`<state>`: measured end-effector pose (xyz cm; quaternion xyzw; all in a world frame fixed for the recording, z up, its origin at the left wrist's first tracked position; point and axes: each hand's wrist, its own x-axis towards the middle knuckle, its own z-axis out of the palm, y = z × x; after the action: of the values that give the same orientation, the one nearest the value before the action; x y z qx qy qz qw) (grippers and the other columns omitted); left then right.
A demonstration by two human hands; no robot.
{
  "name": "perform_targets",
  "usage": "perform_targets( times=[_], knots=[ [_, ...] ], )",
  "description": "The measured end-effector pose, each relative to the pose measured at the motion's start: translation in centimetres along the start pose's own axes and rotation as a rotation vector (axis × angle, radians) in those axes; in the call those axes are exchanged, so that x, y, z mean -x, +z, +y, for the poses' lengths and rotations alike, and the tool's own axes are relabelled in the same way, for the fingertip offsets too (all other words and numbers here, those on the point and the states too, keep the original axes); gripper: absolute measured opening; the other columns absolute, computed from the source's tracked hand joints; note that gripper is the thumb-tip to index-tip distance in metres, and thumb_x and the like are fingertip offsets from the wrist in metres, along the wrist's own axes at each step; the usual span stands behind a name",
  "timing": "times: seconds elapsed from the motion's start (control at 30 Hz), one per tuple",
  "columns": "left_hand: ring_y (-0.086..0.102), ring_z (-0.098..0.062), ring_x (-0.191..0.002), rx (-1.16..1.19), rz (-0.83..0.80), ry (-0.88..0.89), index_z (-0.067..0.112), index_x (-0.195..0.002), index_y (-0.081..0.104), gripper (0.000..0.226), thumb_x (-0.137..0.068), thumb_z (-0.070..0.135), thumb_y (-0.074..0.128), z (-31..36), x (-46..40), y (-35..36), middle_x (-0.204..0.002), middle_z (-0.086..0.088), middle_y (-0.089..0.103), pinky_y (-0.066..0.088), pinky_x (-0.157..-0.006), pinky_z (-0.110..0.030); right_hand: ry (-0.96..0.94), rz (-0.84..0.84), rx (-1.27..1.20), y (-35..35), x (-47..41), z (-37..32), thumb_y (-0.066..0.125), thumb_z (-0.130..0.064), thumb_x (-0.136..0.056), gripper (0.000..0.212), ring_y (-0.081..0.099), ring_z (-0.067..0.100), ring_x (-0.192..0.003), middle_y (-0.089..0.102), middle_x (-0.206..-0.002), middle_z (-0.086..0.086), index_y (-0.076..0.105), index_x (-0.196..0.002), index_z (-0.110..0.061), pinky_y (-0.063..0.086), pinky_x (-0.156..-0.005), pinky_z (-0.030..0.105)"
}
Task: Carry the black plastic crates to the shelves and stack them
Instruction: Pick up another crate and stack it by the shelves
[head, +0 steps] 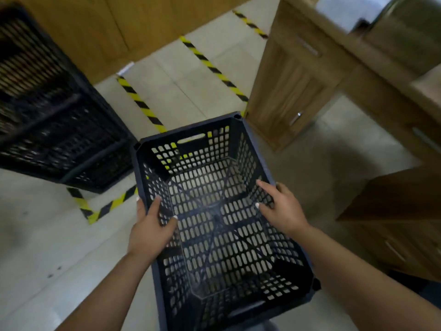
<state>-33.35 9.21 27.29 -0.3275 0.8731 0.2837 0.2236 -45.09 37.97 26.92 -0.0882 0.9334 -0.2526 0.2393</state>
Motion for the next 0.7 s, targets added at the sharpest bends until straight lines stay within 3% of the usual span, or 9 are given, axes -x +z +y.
perform_targets(
  times=[0.13, 0.33, 0.4, 0.5, 0.6, 0.7],
  knots=[
    [0.063, -0.028, -0.103, -0.013, 0.049, 0.010, 0.035, -0.151, 0.012, 0.075, -0.089, 0.054, 0.049, -0.4, 3.1, -7.5, -0.161, -0.001, -0.005, 0.040, -0.073, -0.025, -0.057, 0.068, 0.002, -3.3, 2.1, -7.2, 0.062, -0.035, -0.090, 0.059, 0.050, 0.031, -0.119, 0.045, -0.136, 0.011, 0.036, -0.144, -0.039, 0.049, -0.094, 0.041],
    [0.064, -0.019, -0.068, 0.042, 0.179, 0.071, 0.042, -0.147, -0.014, 0.086, -0.087, 0.063, 0.044, -2.3, 6.4, -16.8, -0.161, -0.002, -0.005, 0.045, -0.053, -0.026, -0.130, 0.163, 0.053, -8.2, 4.4, -16.3, 0.062, -0.028, -0.090, 0.054, 0.055, 0.025, -0.113, 0.048, -0.132, 0.005, 0.043, -0.140, -0.035, 0.048, -0.093, 0.035],
    [0.066, -0.022, -0.075, 0.038, 0.241, 0.090, 0.044, -0.146, -0.018, 0.086, -0.087, 0.064, 0.042, -2.7, 7.7, -19.7, -0.161, -0.003, -0.003, 0.046, -0.057, -0.028, -0.143, 0.185, 0.061, -9.6, 5.1, -19.1, 0.063, -0.029, -0.090, 0.056, 0.055, 0.024, -0.112, 0.048, -0.130, 0.004, 0.042, -0.141, -0.035, 0.047, -0.091, 0.033],
    [0.063, -0.029, -0.104, 0.050, 0.301, 0.107, 0.044, -0.146, -0.016, 0.083, -0.088, 0.065, 0.040, -3.5, 9.0, -23.8, -0.161, -0.002, -0.001, 0.048, -0.073, -0.033, -0.182, 0.198, 0.054, -10.9, 6.1, -23.4, 0.064, -0.032, -0.089, 0.060, 0.056, 0.026, -0.110, 0.046, -0.131, 0.004, 0.038, -0.143, -0.037, 0.049, -0.088, 0.035],
    [0.058, -0.030, -0.116, 0.048, 0.363, 0.115, 0.043, -0.147, -0.012, 0.082, -0.087, 0.066, 0.039, -4.7, 9.4, -27.9, -0.161, -0.002, 0.003, 0.052, -0.083, -0.039, -0.218, 0.206, 0.049, -11.8, 6.9, -27.7, 0.064, -0.031, -0.089, 0.063, 0.054, 0.025, -0.112, 0.044, -0.133, 0.005, 0.036, -0.145, -0.035, 0.048, -0.089, 0.034],
    [0.062, -0.029, -0.106, 0.062, 0.427, 0.132, 0.042, -0.148, -0.012, 0.082, -0.087, 0.068, 0.036, -6.0, 9.8, -31.5, -0.161, -0.003, 0.010, 0.054, -0.067, -0.033, -0.259, 0.216, 0.056, -12.3, 7.4, -31.5, 0.065, -0.031, -0.089, 0.063, 0.053, 0.024, -0.114, 0.045, -0.132, 0.005, 0.036, -0.145, -0.034, 0.048, -0.090, 0.033]
  ],
)
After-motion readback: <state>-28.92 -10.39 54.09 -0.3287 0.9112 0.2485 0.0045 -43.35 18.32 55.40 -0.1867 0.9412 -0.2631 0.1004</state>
